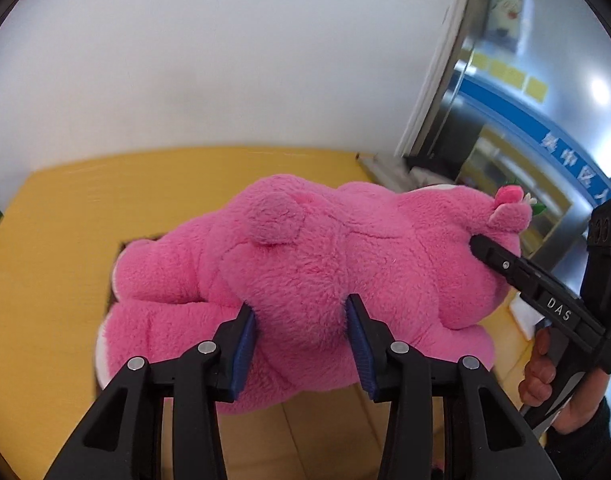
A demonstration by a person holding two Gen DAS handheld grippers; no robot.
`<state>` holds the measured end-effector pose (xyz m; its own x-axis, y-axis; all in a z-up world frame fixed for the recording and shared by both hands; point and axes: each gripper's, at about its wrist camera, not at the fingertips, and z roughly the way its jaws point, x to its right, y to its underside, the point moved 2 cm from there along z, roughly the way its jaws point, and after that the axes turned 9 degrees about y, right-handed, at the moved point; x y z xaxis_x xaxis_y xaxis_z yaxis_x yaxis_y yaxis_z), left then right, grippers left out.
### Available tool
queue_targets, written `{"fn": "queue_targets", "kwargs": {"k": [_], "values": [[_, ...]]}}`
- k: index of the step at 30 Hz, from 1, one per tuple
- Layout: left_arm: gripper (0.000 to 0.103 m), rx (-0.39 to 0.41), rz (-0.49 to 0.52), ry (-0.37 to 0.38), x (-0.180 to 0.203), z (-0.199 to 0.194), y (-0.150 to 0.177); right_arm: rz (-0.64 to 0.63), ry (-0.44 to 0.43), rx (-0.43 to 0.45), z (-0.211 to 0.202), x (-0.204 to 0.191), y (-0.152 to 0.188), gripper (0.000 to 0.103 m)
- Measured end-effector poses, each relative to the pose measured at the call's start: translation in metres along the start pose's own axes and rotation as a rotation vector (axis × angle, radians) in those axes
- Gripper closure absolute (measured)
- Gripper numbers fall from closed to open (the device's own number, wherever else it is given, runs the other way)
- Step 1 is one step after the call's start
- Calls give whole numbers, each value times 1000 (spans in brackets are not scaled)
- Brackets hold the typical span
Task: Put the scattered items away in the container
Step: 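Lift the pink bear with both grippers and lower it into the box, then open both grippers and withdraw them from the pink bear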
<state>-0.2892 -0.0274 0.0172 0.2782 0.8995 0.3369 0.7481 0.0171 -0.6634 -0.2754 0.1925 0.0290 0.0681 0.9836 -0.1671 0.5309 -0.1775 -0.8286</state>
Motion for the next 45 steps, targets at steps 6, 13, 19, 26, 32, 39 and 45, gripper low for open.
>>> {"fn": "queue_targets", "kwargs": {"k": [6,13,19,26,32,39,45], "values": [[92,-169,-42,29,-33,90,38,85,181,-306,113,44,63,50],[91,-167,-51,10,-31,87,37,39,199,-271,107,45,61,29],[49,-75,12,-136,-15,22,36,-18,210,-240,79,42,49,23],[0,143,7,-252,16,-134,86,26,79,-75,-52,38,35,0],[0,214,-17,-288,43,-199,160,3,143,2,-133,22,72,0],[0,192,-26,-304,66,-203,200,-80,230,-19,-167,3,106,0],[0,179,-15,-286,76,-198,210,-111,237,-40,-183,-2,127,0]]}}
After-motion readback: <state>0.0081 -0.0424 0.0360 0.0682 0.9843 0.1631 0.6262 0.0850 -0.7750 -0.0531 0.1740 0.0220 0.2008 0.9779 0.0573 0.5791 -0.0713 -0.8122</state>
